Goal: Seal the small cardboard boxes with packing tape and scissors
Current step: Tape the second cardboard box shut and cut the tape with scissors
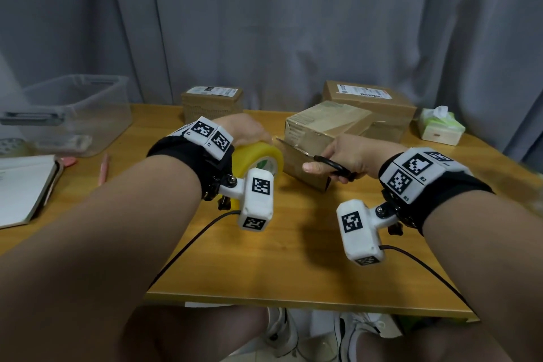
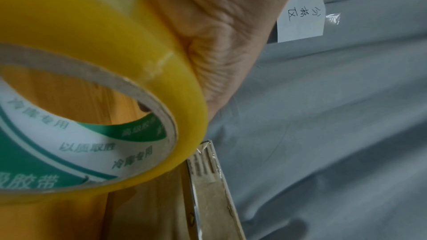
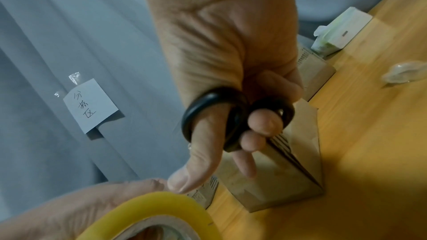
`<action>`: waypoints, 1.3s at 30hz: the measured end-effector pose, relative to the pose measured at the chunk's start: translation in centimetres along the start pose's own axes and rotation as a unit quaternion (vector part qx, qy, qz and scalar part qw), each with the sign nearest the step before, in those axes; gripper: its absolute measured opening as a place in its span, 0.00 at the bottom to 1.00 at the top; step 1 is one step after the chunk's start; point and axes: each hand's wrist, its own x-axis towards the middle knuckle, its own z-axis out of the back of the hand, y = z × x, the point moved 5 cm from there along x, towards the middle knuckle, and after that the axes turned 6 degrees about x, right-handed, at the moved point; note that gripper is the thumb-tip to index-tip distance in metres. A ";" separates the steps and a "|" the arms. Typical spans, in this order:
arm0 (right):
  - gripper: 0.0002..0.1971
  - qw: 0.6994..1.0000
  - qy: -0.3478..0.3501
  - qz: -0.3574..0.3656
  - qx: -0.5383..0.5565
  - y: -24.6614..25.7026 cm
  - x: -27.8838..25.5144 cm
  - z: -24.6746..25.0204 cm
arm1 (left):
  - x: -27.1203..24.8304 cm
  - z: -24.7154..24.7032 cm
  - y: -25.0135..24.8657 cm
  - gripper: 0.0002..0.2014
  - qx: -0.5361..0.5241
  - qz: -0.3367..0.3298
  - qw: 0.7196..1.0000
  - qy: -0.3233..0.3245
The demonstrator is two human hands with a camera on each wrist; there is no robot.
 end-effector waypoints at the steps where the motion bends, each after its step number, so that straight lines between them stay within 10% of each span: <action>1: 0.27 1.000 0.008 -0.007 -0.015 -0.2 0.0 -0.1 | -0.3 0.0 0.1 0.17 -0.007 -0.011 1.000 -0.006; 15: 0.21 0.945 0.036 -0.028 -0.323 -0.5 0.1 -2.8 | -0.3 0.2 2.6 0.03 -0.219 -0.049 0.963 -0.152; 18: 0.14 0.973 -0.116 0.066 -0.187 3.0 0.4 0.2 | 0.7 0.5 3.1 0.03 -0.237 -0.056 0.947 -0.210; 22: 0.21 0.900 -0.344 0.160 -0.215 7.0 2.1 2.5 | 1.9 0.9 3.8 0.04 -0.232 -0.062 0.935 -0.261; 27: 0.20 0.933 -0.249 0.038 -0.257 7.1 6.6 1.0 | 2.8 1.1 4.2 0.04 -0.237 -0.069 0.933 -0.261; 33: 0.21 0.864 -0.285 0.047 -0.412 6.4 7.7 -0.9 | 3.3 1.1 4.8 0.04 -0.249 -0.061 0.934 -0.249; 39: 0.33 0.905 -0.236 0.083 -0.344 5.3 6.8 0.3 | 3.0 1.0 4.7 0.04 -0.254 -0.071 0.930 -0.257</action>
